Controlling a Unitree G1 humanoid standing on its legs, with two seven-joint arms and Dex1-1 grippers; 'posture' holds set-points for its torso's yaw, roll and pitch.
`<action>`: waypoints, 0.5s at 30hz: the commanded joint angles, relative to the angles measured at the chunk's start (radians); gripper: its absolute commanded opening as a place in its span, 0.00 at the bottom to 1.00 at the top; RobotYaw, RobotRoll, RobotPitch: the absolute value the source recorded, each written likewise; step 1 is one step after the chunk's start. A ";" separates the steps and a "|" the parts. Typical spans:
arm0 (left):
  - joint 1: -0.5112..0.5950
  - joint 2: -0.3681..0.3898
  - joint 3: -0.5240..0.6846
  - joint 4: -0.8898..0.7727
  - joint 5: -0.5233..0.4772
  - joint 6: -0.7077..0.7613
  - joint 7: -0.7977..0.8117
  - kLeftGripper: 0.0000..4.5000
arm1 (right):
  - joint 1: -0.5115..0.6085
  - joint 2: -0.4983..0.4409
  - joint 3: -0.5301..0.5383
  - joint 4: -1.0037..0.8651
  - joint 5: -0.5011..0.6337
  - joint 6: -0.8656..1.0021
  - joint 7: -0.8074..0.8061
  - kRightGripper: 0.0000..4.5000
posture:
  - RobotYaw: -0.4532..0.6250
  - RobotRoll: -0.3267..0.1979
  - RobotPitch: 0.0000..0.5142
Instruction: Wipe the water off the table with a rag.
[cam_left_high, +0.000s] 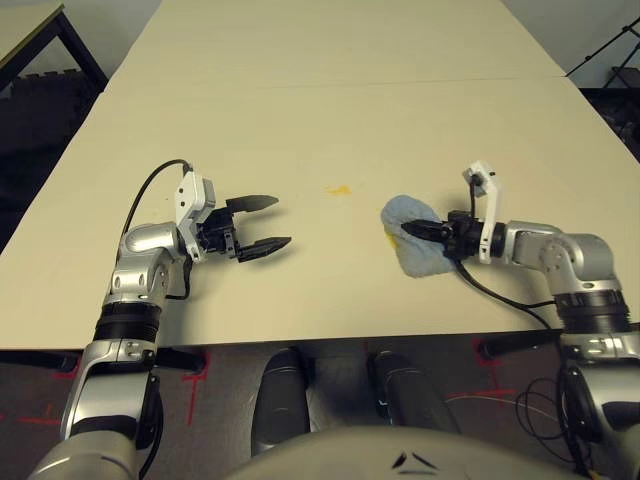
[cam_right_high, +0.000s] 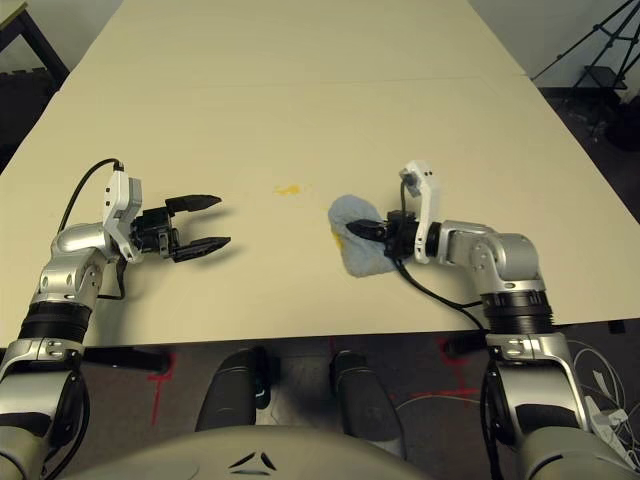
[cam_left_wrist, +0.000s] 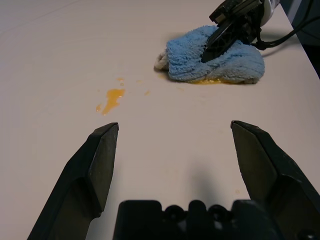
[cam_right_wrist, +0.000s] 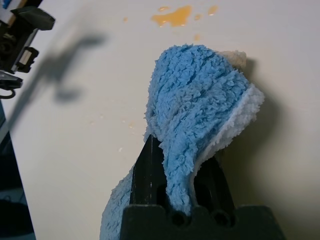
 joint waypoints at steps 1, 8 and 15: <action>0.026 0.015 -0.001 -0.029 0.001 0.009 0.005 1.00 | 0.028 0.042 0.095 0.026 -0.024 0.027 -0.011 0.03 | 0.54 0.62 0.33; 0.029 0.007 -0.007 -0.030 0.003 0.006 0.011 1.00 | 0.036 -0.023 0.074 0.025 -0.039 0.016 0.014 0.03 | 0.54 0.62 0.32; 0.007 -0.002 -0.013 0.002 0.010 -0.011 0.006 1.00 | 0.041 -0.192 -0.004 0.080 -0.039 -0.018 0.055 0.03 | 0.52 0.62 0.31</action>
